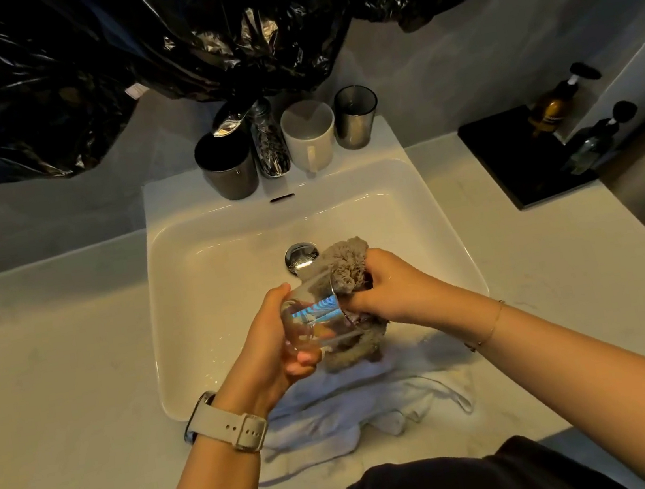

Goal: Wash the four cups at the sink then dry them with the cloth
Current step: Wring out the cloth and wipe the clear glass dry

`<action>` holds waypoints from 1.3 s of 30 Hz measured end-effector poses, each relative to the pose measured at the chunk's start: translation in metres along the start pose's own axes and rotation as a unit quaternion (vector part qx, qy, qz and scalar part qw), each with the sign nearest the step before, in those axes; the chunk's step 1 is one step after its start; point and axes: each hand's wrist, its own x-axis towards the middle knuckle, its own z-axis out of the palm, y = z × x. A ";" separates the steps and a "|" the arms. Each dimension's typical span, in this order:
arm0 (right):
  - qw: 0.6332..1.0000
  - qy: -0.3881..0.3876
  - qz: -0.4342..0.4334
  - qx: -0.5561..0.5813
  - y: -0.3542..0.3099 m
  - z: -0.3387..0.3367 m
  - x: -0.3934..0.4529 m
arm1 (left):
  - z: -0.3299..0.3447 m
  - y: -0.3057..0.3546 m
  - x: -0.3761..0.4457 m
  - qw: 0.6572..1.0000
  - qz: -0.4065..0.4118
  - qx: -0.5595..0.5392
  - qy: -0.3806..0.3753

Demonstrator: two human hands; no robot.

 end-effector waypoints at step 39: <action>0.905 0.237 0.042 0.350 0.009 0.019 -0.014 | 0.021 0.011 -0.002 0.984 0.149 -0.093 0.003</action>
